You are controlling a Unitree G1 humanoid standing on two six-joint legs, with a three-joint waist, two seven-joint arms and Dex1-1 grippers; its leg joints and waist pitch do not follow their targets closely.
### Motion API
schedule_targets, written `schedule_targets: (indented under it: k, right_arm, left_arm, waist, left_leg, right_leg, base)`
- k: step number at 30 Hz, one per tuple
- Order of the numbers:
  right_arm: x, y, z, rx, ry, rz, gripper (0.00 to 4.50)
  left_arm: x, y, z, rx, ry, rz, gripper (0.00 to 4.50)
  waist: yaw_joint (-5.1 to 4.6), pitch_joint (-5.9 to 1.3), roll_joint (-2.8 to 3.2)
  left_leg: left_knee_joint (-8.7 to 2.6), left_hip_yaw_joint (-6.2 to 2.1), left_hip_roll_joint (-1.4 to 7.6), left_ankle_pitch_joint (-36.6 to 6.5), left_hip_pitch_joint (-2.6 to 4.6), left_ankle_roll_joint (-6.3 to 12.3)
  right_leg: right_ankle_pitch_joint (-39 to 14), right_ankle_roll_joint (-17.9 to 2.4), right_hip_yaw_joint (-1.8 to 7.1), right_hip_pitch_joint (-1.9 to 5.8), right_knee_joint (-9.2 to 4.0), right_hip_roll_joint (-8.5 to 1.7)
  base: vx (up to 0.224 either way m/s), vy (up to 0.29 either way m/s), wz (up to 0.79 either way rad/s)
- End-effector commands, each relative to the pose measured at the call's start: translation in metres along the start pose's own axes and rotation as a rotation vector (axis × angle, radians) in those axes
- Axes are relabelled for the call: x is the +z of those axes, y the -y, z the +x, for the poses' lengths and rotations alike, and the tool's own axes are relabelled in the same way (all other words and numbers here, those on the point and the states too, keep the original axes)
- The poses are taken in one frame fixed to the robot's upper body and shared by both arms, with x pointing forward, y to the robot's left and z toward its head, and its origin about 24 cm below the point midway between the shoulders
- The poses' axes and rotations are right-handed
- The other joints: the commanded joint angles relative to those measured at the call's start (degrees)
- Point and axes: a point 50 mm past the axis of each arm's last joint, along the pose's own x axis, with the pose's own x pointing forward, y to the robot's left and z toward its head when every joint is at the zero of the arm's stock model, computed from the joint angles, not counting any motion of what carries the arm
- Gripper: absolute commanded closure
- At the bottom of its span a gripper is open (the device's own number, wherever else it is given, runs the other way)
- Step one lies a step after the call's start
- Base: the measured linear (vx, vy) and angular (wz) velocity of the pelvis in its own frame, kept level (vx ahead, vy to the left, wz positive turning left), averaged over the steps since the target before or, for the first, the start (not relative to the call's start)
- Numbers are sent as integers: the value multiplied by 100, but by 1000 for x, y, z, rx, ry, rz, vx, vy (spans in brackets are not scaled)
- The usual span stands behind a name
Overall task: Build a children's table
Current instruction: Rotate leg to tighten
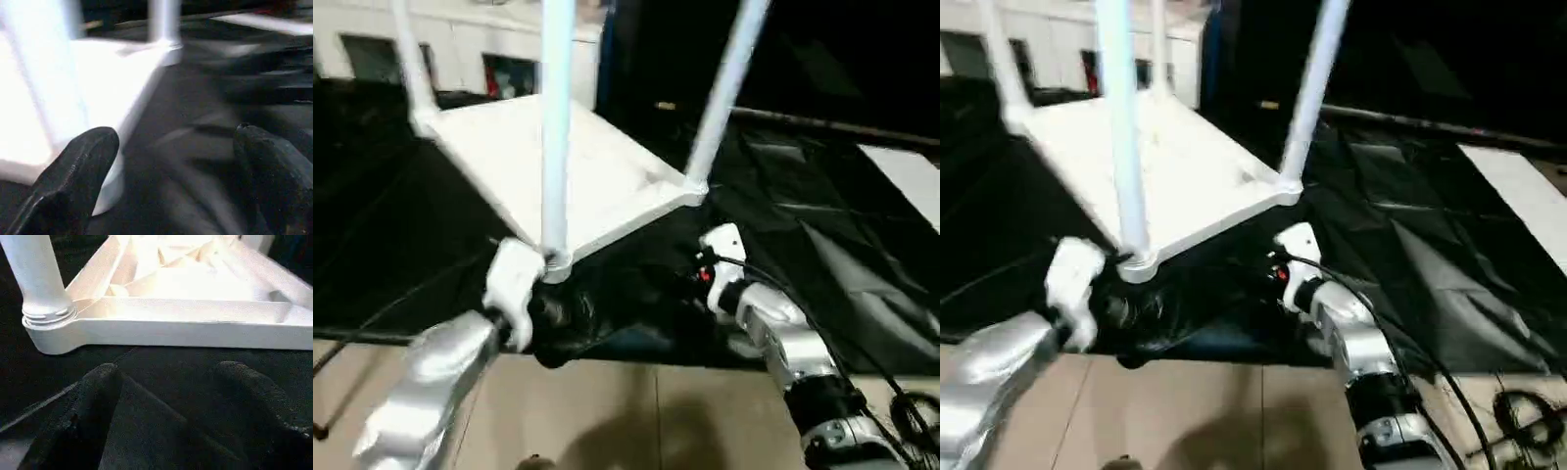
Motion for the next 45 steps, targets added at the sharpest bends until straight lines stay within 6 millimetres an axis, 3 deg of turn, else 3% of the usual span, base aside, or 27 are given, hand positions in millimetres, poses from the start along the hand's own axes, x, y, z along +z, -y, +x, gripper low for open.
schedule_targets:
  k: [1, 2, 3, 4, 6, 8, 9, 10, 11, 12, 13, 14, 15, 16, 17, 19, 20, 21, 22, 24, 26, 28, 29, 33, 38, 40, 45]
  right_arm:
    - [9, 2, 1, -56, 49, 29, 98]
    - [11, -1, 4, -52, 54, 35, 98]
    - [11, -1, 4, -52, 54, 35, 98]
    - [13, -7, 12, -28, 53, 36, 98]
    - [17, -16, 27, -7, 38, 9, 98]
    - [24, -21, 42, -8, 30, -5, 98]
    - [26, -22, 44, -7, 32, -1, 98]
    - [31, -23, 49, 0, 39, 9, 98]
    - [32, -24, 50, 2, 41, 11, 98]
    - [34, -25, 51, 14, 46, 13, 98]
    - [35, -26, 52, 31, 49, 12, 98]
    - [35, -28, 51, 61, 52, 14, 98]
    - [36, -29, 51, 82, 54, 16, 98]
    - [36, -29, 46, 130, 58, 13, 98]
    - [36, -29, 46, 130, 58, 13, 98]
    - [31, -26, 34, 241, 21, -15, 98]
    - [30, -24, 30, 265, 9, -30, 98]
    - [29, -21, 26, 271, -2, -39, 98]
    - [28, -16, 21, 260, -13, -46, 98]
    - [28, -11, 17, 242, -19, -50, 98]
    - [29, 1, 7, 173, -22, -57, 98]
    - [29, 6, -2, 146, -21, -61, 98]
    - [29, 7, -5, 139, -22, -62, 98]
    - [23, 9, -22, 114, -50, -72, 98]
    - [18, 17, -34, 35, -78, -73, 98]
    - [19, 20, -36, 7, -71, -59, 98]
    - [26, 21, -35, 15, -58, -64, 98]
  left_arm:
    - [-1, -11, -4, 142, 4, 0, 7]
    - [-2, -11, -5, 142, -7, 3, 7]
    - [-2, -11, -5, 142, -7, 3, 7]
    - [-5, -8, -8, 124, -25, -2, 7]
    - [-9, -4, -14, 101, -40, -10, 7]
    - [-8, 4, -16, 40, -13, -23, 7]
    - [-6, 8, -16, -4, 2, -26, 7]
    - [-2, 20, -15, -116, 29, -33, 7]
    - [-1, 23, -15, -137, 32, -34, 7]
    - [1, 27, -12, -173, 37, -37, 7]
    - [2, 30, -9, -202, 38, -38, 7]
    - [3, 31, -4, -220, 40, -28, 7]
    - [5, 32, -1, -230, 41, -20, 7]
    - [8, 29, 11, -206, 49, -15, 7]
    - [8, 29, 11, -206, 49, -15, 7]
    - [14, 22, 34, -157, 49, 4, 7]
    - [16, 20, 40, -145, 49, 12, 7]
    - [18, 19, 45, -138, 50, 24, 7]
    - [20, 16, 52, -124, 51, 30, 7]
    - [23, 14, 58, -108, 55, 34, 7]
    - [29, 8, 71, -57, 65, 39, 7]
    - [33, 3, 79, -30, 72, 31, 7]
    - [34, 1, 82, -23, 76, 25, 7]
    - [38, -15, 93, 78, 82, 7, 7]
    - [43, -24, 94, 93, 109, -7, 7]
    - [43, -19, 92, 34, 120, -11, 7]
    - [38, -14, 88, 13, 134, -8, 7]
  waist:
    - [-108, -343, 231]
    - [-177, -350, 296]
    - [-216, -343, 258]
    - [-218, -321, 330]
    - [-263, -268, 249]
    - [-320, -224, 79]
    - [-333, -219, 122]
    - [-348, -234, 90]
    - [-296, -250, 207]
    - [176, -235, 262]
    - [263, -221, 45]
    - [361, -203, -212]
    - [387, -226, -181]
    - [492, -281, -154]
    - [581, -351, -137]
    - [628, -413, 17]
    - [620, -371, 92]
    - [567, -350, 73]
    - [576, -427, 131]
    - [509, -496, 140]
    - [360, -534, 330]
    - [239, -553, 260]
    - [206, -594, 312]
    - [82, -581, 314]
    - [-70, -525, 307]
    - [-55, -520, 350]
    - [-48, -517, 310]
  left_leg:
    - [-556, -125, 151, -2586, 26, -73]
    - [-624, -169, 221, -2655, -41, -35]
    - [-659, -193, 254, -2700, -99, -11]
    - [-739, -230, 350, -3024, -138, 20]
    - [-833, -223, 430, -3552, -111, 11]
    - [-592, -140, 260, -3362, 136, -38]
    - [-489, -120, 194, -3155, 212, -36]
    - [-469, -114, 251, -2980, 197, 22]
    - [-657, -152, 425, -3212, 12, 57]
    - [-1218, 35, 697, -4105, -647, -45]
    - [-1164, 273, 579, -3879, -150, 34]
    - [-274, 185, 41, -2328, 411, -116]
    - [-169, 156, 119, -1547, 275, -71]
    - [-361, 73, 199, -804, 51, -84]
    - [-478, 104, 210, -513, 36, -233]
    - [-471, 160, 217, -420, 67, -271]
    - [-522, 143, 218, -800, 8, -302]
    - [-563, 126, 199, -965, -105, -319]
    - [-572, 74, 204, -1021, -132, -385]
    - [-547, 72, 227, -849, -102, -406]
    - [-540, 23, 193, -789, -201, -486]
    - [-502, 41, 152, -720, -220, -419]
    - [-464, 40, 139, -469, -234, -386]
    - [-444, 50, 86, -458, -261, -223]
    - [-454, 78, 94, -682, -256, -74]
    - [-453, 92, 124, -768, -226, -39]
    - [-461, 98, 137, -774, -237, -6]
  right_leg:
    - [-3539, 181, 64, 252, -784, -467]
    - [-3079, 101, -4, 336, -763, -471]
    - [-2945, 126, -42, 394, -741, -462]
    - [-2765, 104, -91, 463, -653, -452]
    - [-2662, -2, -38, 423, -528, -427]
    - [-4058, 215, -196, 193, -895, -554]
    - [-4255, 289, -265, 149, -1018, -589]
    - [-4192, 454, -461, 260, -1091, -595]
    - [-3626, 390, -422, 463, -752, -521]
    - [-1557, -76, -173, 786, 590, -205]
    - [-1498, -73, 293, 322, 667, -176]
    - [-4619, 328, 534, -312, -676, -743]
    - [-5053, 374, 722, -270, -722, -883]
    - [-4601, 379, 708, 6, -572, -772]
    - [-3542, 339, 553, 50, -461, -567]
    - [-1886, 74, 498, 13, -323, -362]
    - [-1780, -149, 503, 38, -296, -353]
    - [-1942, -163, 492, 122, -312, -336]
    - [-1992, -178, 479, 191, -283, -350]
    - [-1238, -376, 462, 175, -232, -322]
    - [-382, -566, 426, 233, -147, -283]
    - [90, -684, 424, 271, -150, -248]
    - [532, -766, 429, 287, -92, -241]
    - [774, -622, 448, 359, -146, -234]
    - [-224, -792, 450, 326, -244, -296]
    - [-575, -823, 473, 279, -278, -319]
    - [-593, -804, 468, 271, -271, -303]
  base:
    - [0, 0, 0]
    - [0, 0, 0]
    - [-37, 23, -24]
    - [-32, 19, -22]
    - [-16, 9, -11]
    - [-15, -61, 4]
    - [0, -66, 4]
    - [-10, -62, -1]
    - [-10, -62, -1]
    - [-40, -69, 2]
    - [75, -163, 19]
    - [75, -163, 19]
    - [111, -184, 21]
    - [67, -100, 8]
    - [67, -100, 8]
    - [25, -29, 17]
    - [-7, -6, 23]
    - [-8, 55, 4]
    - [7, 90, -10]
    - [9, 87, -6]
    - [19, 90, -8]
    - [30, 80, -4]
    - [34, 73, -1]
    - [9, 14, -1]
    - [0, 0, 0]
    - [0, 0, 0]
    - [0, 0, 0]
